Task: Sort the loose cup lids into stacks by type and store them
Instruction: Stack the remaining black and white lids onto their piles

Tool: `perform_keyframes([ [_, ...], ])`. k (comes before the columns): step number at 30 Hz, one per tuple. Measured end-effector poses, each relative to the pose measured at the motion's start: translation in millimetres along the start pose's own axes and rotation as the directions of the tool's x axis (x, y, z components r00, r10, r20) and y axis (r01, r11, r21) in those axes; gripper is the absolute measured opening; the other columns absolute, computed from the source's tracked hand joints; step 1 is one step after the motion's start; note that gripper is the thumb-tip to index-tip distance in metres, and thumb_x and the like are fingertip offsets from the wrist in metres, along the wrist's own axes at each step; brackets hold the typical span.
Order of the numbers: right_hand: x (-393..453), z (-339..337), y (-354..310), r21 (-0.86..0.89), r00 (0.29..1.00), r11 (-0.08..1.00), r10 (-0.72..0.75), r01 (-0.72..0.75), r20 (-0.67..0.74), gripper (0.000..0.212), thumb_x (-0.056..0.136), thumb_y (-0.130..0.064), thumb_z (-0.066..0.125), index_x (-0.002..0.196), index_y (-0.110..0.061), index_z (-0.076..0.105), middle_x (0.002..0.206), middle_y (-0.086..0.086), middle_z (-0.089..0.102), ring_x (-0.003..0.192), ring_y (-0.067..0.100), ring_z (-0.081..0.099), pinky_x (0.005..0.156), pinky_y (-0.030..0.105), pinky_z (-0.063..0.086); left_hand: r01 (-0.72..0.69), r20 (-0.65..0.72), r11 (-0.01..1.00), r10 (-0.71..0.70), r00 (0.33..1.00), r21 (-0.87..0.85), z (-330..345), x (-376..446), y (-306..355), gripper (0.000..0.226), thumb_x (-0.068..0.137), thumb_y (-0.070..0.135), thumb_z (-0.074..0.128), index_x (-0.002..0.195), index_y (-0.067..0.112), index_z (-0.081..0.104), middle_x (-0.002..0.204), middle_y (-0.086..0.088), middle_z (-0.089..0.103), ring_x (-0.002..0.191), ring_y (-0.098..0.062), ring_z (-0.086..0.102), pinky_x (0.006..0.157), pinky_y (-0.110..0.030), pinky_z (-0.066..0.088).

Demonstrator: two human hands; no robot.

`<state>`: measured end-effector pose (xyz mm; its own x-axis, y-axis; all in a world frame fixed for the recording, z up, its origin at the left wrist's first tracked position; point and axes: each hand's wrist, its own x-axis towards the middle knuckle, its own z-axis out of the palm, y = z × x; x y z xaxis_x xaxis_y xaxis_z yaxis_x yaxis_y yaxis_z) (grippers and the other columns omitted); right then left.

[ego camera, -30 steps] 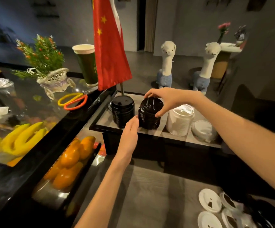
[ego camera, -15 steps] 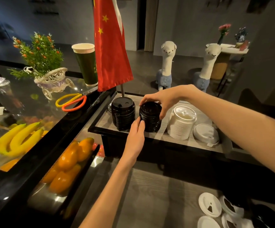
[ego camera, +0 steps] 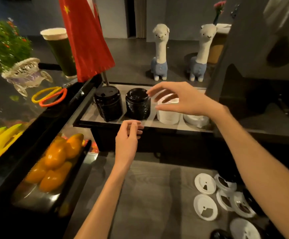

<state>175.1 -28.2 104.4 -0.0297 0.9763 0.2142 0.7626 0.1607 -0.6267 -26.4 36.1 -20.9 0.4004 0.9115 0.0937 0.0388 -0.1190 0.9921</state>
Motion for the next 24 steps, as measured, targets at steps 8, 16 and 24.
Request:
perform_keyframes([
  [8,-198,76,84,0.220,0.904,0.886,0.426,-0.409,-0.035,0.029,0.093,-0.013,0.076,0.120,-0.022,0.072,0.108,-0.009,0.076,0.103,0.003,0.072,0.091,0.027,0.059,-0.058,0.435,0.937,-0.105,0.894,0.345,83,-80,-92,0.007,0.096,0.012,0.066,0.100,0.017,0.065,0.095,0.002,0.073,0.082,-0.006,0.067,0.075,-0.019,0.051],
  [16,-292,150,208,-0.141,0.693,0.684,0.721,-0.715,-0.020,0.054,0.085,-0.005,0.079,0.134,-0.016,0.059,0.137,0.004,0.059,0.123,0.025,0.060,0.097,0.039,0.050,-0.370,0.740,0.712,-0.311,0.596,0.597,178,-154,-189,0.076,0.077,0.039,0.083,0.142,0.020,0.046,0.141,-0.001,0.048,0.133,-0.021,0.045,0.106,-0.044,0.048],
  [24,-276,157,251,-0.291,0.719,0.724,0.680,-0.625,0.146,0.093,0.075,-0.018,0.090,0.154,-0.020,0.040,0.157,0.000,0.036,0.142,0.026,0.043,0.115,0.044,0.040,-0.516,0.734,0.570,-0.253,0.630,0.639,197,-168,-220,0.100,0.079,0.032,0.084,0.158,0.019,0.024,0.157,-0.002,0.036,0.146,-0.024,0.033,0.120,-0.041,0.031],
])
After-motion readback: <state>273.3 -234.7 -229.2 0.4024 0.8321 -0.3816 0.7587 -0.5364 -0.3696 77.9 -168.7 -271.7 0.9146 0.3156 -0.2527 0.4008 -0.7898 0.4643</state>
